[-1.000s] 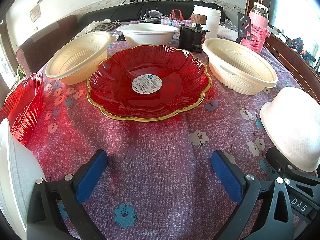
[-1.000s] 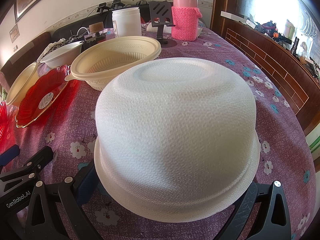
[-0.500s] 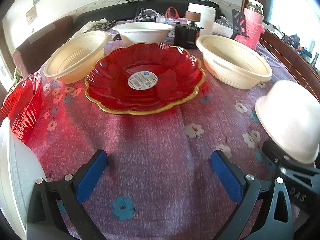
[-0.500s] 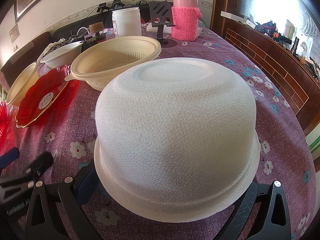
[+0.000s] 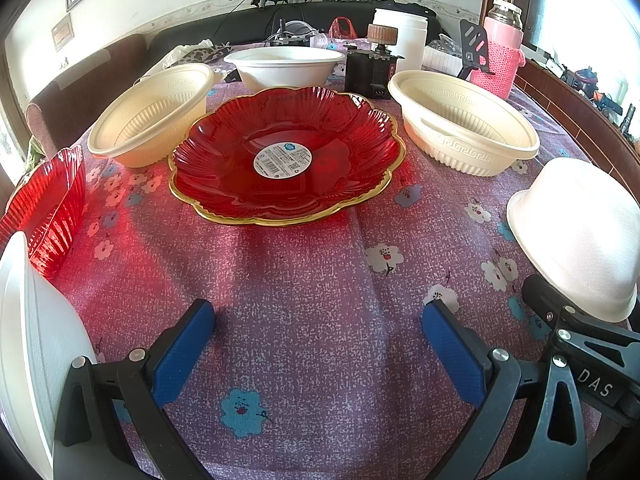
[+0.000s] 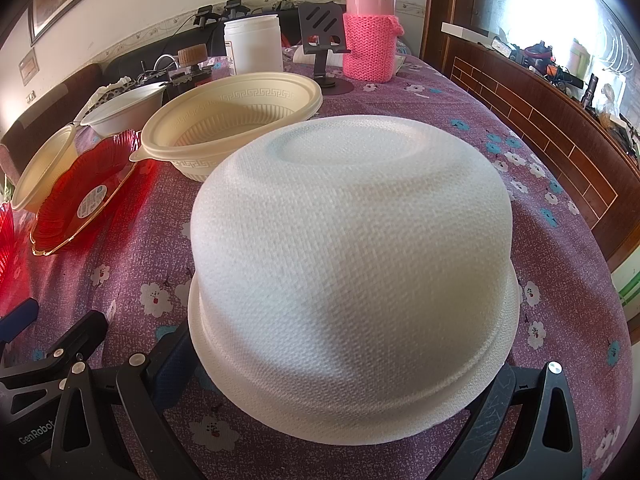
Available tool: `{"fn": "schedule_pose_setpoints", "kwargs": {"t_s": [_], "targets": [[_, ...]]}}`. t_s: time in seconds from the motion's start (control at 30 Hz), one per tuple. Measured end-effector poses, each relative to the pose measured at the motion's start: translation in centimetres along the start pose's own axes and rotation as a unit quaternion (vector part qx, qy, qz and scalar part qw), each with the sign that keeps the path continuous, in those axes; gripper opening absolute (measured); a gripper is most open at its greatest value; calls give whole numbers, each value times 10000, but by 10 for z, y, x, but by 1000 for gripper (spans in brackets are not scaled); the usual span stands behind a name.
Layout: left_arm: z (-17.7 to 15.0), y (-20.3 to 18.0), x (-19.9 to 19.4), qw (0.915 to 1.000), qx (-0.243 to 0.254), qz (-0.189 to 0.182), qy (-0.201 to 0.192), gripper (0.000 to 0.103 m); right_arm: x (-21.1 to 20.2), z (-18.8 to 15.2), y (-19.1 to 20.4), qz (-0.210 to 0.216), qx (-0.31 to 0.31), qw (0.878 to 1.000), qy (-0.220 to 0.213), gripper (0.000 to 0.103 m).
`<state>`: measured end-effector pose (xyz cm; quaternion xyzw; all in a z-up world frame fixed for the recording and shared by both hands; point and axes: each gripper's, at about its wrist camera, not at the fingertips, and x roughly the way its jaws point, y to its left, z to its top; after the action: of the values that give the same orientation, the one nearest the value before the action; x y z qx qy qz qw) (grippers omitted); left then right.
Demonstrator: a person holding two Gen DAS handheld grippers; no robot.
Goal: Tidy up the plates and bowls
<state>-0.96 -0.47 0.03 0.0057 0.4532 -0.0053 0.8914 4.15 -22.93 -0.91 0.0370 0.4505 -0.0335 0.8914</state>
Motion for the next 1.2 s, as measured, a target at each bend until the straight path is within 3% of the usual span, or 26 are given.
{"fn": "schedule_pose_setpoints", "kwargs": {"t_s": [0.23, 0.4, 0.57, 0.83, 0.93, 1.0, 1.03, 1.13, 1.2], "targets": [[0, 0, -1, 10000, 19, -7, 30, 103, 0, 0, 0, 0, 0, 10000, 0, 102], [-2, -4, -5, 9986, 161, -113, 496, 103, 1, 1, -1, -21, 29, 10000, 1, 102], [-17, -7, -13, 9993, 260, -190, 190, 103, -1, -1, 3, -35, 31, 10000, 1, 102], [-24, -14, -19, 9987, 374, -217, 287, 103, 1, 2, -1, 118, -27, 9998, 126, 102], [-30, -14, -27, 9970, 431, -434, 476, 103, -1, 5, -7, 411, -55, 9981, 464, 102], [-38, -8, -45, 9921, 206, -1153, 455, 102, -2, 5, -13, 556, 93, 9975, 434, 102], [-41, -5, -50, 9903, 140, -1311, 439, 102, -2, 4, -12, 539, 71, 9976, 437, 102], [-51, 1, -84, 9864, 193, -1630, 123, 102, 0, 1, 3, 180, -362, 9981, 474, 102], [-61, 11, -113, 9843, 257, -1732, -219, 102, -1, -2, 2, 216, -323, 9978, 538, 102]]}}
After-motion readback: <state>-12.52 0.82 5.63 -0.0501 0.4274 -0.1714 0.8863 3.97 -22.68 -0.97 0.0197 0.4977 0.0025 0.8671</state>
